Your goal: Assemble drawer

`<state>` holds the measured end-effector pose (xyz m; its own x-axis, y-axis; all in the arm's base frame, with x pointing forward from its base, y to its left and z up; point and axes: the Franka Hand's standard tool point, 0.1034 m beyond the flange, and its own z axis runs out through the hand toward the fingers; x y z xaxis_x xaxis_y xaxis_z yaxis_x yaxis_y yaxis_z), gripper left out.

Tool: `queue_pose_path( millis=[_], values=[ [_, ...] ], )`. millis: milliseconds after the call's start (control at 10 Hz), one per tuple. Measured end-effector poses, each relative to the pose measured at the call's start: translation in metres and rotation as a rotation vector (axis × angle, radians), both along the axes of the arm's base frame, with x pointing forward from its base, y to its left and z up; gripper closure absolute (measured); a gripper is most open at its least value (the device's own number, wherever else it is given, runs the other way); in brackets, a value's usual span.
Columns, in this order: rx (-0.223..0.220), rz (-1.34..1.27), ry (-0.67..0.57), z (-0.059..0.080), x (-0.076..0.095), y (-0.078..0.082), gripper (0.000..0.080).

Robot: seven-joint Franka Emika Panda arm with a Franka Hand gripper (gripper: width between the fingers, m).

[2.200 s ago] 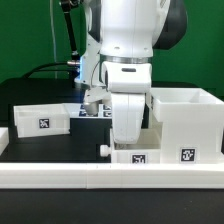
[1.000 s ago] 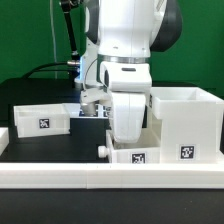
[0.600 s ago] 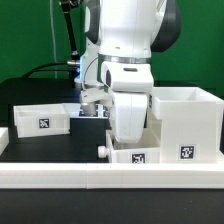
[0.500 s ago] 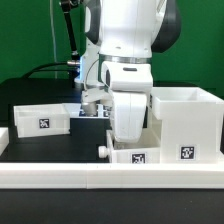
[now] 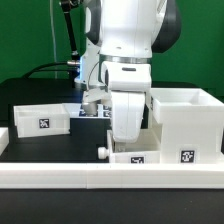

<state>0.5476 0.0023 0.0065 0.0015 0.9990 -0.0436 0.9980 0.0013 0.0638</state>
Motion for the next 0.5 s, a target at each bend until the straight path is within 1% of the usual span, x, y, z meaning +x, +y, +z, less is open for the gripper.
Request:
queue_pose_path(
  millis=[100,200,300,400,500],
  values=[
    [0.0,-0.006,-0.007,0.005,0.003,0.003,0.0342],
    [0.0,-0.008,-0.013,0.011,0.005,0.005,0.0219],
    [-0.004,-0.013,-0.008,0.018,0.005,0.005,0.0219],
    [-0.008,-0.022,-0.01,0.029,0.007,0.006,0.0164],
    [-0.009,-0.028,-0.018,0.041,0.006,0.006,0.0154]
  ],
)
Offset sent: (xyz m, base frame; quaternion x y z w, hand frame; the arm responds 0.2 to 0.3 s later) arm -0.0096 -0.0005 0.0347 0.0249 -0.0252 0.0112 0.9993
